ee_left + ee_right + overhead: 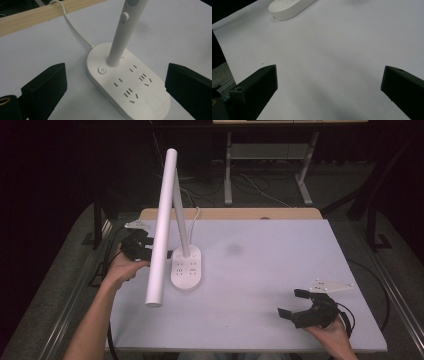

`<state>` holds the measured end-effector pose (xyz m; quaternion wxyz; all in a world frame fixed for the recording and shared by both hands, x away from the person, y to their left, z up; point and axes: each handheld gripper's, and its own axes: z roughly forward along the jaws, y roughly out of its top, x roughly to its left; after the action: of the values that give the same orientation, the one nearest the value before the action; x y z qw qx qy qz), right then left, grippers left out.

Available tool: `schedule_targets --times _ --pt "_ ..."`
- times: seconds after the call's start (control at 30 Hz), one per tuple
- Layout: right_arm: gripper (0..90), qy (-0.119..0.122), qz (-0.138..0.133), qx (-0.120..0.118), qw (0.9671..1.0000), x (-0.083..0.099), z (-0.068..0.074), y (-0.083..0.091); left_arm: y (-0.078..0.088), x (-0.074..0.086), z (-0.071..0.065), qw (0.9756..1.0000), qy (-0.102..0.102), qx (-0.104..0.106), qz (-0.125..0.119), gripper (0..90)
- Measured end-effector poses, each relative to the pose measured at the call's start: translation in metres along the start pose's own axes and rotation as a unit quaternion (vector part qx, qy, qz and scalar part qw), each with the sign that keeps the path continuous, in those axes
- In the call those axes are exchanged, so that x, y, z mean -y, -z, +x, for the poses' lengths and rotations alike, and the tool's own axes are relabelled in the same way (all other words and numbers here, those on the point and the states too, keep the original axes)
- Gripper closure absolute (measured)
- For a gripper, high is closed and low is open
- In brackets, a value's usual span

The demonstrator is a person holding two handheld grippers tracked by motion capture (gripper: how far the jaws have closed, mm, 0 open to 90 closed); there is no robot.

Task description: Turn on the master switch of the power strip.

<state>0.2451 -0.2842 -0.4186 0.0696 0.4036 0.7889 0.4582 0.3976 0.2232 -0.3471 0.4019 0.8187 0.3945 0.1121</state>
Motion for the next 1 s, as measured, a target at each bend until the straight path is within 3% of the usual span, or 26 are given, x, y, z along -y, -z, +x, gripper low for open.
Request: schedule_targets --times 0.53,0.73,0.8,1.0 --pt "0.1 0.000 0.002 0.001 1.0000 0.000 -0.001 0.000 -0.015 -0.010 0.021 0.9999 0.013 0.000 0.011 9.3" --pt "0.1 -0.003 0.005 -0.001 1.0000 0.000 -0.001 0.000 -0.019 -0.012 0.028 0.9994 0.035 0.000 -0.003 19.6" --pt "0.1 -0.001 0.005 -0.002 1.0000 0.000 -0.002 0.000 -0.020 -0.011 0.030 0.9993 0.037 0.005 -0.009 31.2" --pt "0.1 0.002 0.004 -0.002 1.0000 0.000 -0.002 -0.001 -0.022 -0.010 0.035 0.9985 0.043 0.017 -0.029 44.4"
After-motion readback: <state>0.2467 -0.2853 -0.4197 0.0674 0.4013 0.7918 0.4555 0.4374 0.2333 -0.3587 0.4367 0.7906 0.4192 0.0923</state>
